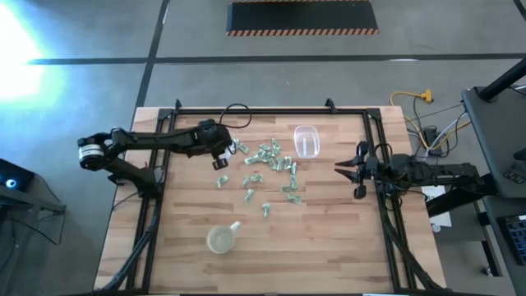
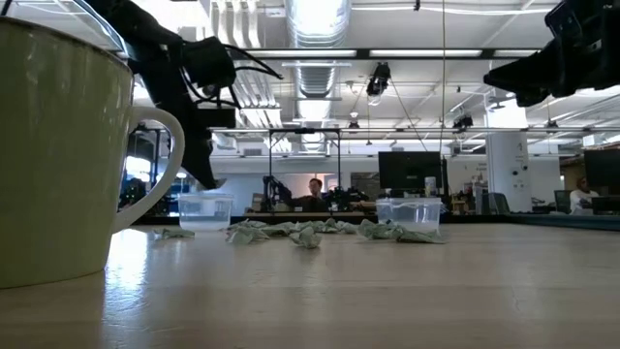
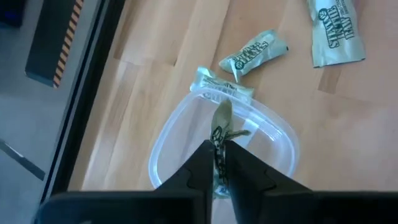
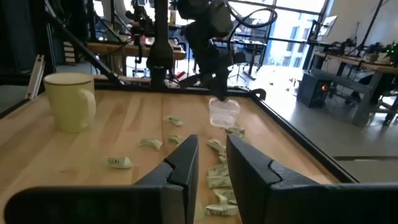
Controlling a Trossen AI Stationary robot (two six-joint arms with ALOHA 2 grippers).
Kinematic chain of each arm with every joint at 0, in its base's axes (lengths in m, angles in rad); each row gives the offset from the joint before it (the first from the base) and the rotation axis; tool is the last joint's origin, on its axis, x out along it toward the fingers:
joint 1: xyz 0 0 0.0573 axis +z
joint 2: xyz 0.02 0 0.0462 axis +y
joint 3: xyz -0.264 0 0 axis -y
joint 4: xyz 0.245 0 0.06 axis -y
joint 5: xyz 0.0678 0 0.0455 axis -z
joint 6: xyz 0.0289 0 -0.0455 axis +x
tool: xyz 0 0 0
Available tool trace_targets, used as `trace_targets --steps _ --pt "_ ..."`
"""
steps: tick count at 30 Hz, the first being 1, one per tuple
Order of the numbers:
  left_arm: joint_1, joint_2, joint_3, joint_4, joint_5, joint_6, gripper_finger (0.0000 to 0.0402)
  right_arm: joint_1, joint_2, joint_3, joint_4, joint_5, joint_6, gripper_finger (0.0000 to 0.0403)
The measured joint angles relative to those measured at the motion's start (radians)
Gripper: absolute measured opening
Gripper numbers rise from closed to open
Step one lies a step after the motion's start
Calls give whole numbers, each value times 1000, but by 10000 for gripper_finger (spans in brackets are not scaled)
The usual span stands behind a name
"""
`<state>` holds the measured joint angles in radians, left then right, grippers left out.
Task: Pick and place items into bin
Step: Put the green stevia packet into the square transparent bin, then put the green stevia packet into the rectangular transparent bin
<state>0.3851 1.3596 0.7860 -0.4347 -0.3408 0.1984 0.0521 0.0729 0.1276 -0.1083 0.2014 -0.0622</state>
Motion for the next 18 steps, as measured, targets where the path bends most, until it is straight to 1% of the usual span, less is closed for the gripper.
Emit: trace_targets --steps 6,8,11,13,15,18 --pt "0 -5 1 -1 -4 0 91 0 10 -1 17 11 -13 73" --pt "0 -10 7 -3 -4 0 103 0 10 -7 18 11 -13 73" --pt "-4 -28 25 -51 -5 -12 112 0 28 -25 17 10 -1 73" --pt "-13 -50 35 -87 -5 -40 113 0 66 -37 21 9 33 73" --pt "-27 -87 36 -107 -4 -63 114 0 126 -47 61 5 73 73" --pt "-59 -158 20 -106 -4 -88 114 3 240 -60 153 -49 123 73"
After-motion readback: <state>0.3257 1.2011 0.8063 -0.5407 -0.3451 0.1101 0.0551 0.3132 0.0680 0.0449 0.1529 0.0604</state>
